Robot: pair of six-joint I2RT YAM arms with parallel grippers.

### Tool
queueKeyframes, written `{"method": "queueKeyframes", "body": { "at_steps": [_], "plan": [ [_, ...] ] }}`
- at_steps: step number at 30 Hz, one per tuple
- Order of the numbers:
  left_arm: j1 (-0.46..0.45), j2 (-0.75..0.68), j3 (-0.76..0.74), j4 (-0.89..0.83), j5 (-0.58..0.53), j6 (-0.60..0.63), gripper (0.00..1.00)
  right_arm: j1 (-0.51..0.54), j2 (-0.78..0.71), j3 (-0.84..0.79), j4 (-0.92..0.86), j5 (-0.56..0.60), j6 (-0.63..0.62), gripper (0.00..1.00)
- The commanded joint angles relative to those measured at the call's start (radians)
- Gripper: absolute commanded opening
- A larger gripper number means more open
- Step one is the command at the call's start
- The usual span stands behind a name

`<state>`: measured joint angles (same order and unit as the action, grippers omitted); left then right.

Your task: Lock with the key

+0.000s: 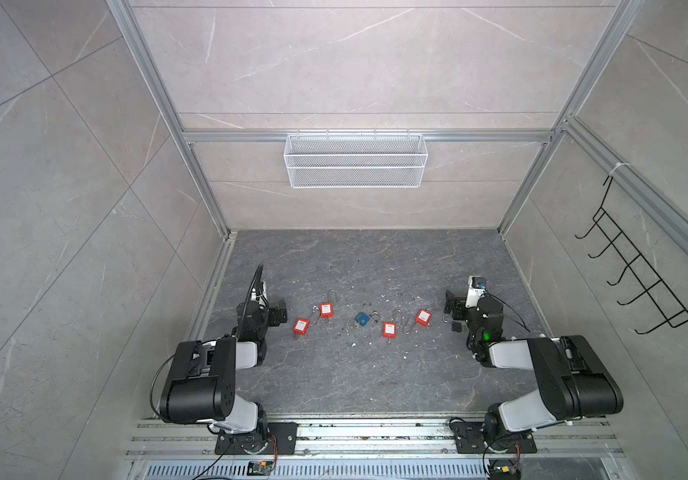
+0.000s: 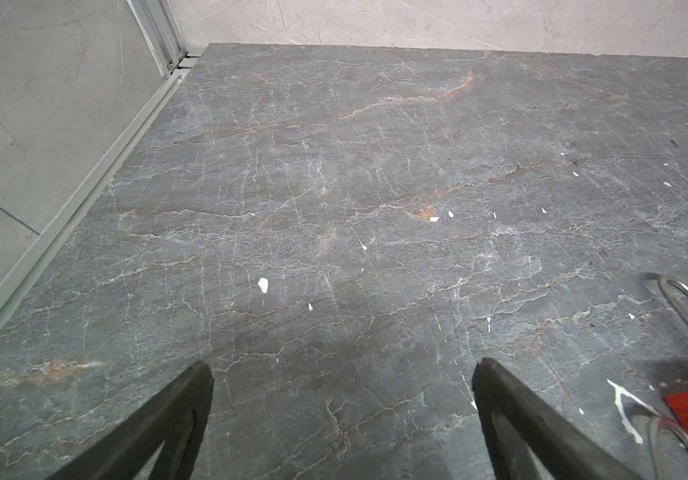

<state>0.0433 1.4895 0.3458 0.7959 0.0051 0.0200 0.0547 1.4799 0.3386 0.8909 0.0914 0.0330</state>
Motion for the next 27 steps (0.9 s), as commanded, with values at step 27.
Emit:
{"method": "queueKeyframes", "body": {
  "at_steps": [27],
  "plan": [
    [-0.211, -0.649, 0.344, -1.144, 0.109, -0.532, 0.95, 0.043, -0.027, 0.714, -1.621, -0.088, 0.207, 0.94]
  ]
}}
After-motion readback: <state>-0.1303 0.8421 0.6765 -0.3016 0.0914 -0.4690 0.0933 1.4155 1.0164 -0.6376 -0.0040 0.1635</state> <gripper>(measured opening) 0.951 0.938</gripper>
